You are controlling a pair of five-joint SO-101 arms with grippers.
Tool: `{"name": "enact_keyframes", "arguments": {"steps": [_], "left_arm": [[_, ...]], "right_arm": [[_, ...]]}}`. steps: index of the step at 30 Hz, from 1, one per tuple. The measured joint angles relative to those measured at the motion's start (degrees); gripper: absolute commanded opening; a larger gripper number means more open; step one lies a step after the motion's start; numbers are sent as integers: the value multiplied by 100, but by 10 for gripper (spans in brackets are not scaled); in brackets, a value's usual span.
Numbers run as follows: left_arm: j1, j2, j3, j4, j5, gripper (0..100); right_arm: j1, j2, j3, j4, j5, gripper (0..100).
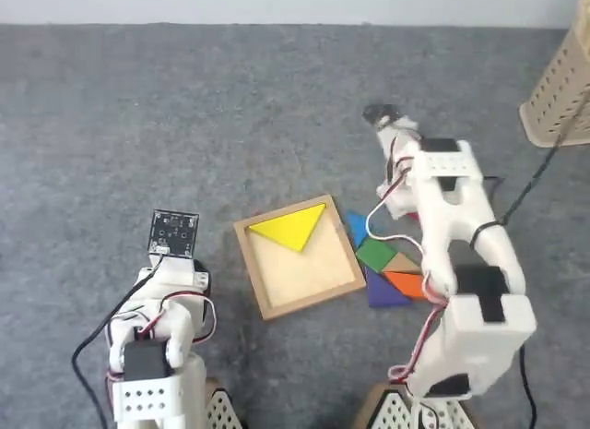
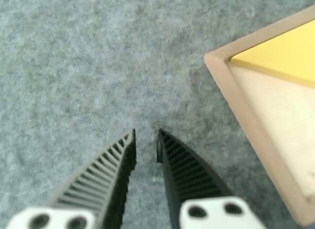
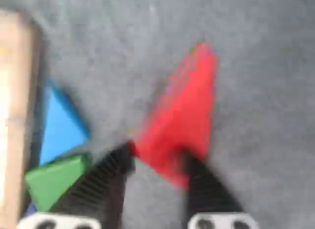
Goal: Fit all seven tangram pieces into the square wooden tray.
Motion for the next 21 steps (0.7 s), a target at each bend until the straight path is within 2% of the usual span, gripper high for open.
{"name": "enact_keyframes", "arguments": {"steps": [8,13,21], "left_arm": [[0,0,0,0,0,72],[0,0,0,0,0,72],[0,0,0,0,0,72]], "right_arm": [[97,141,-448,633,-686,38],[193,149,-563,730,-730,38],[791,255,-862,756,-686,38]]}}
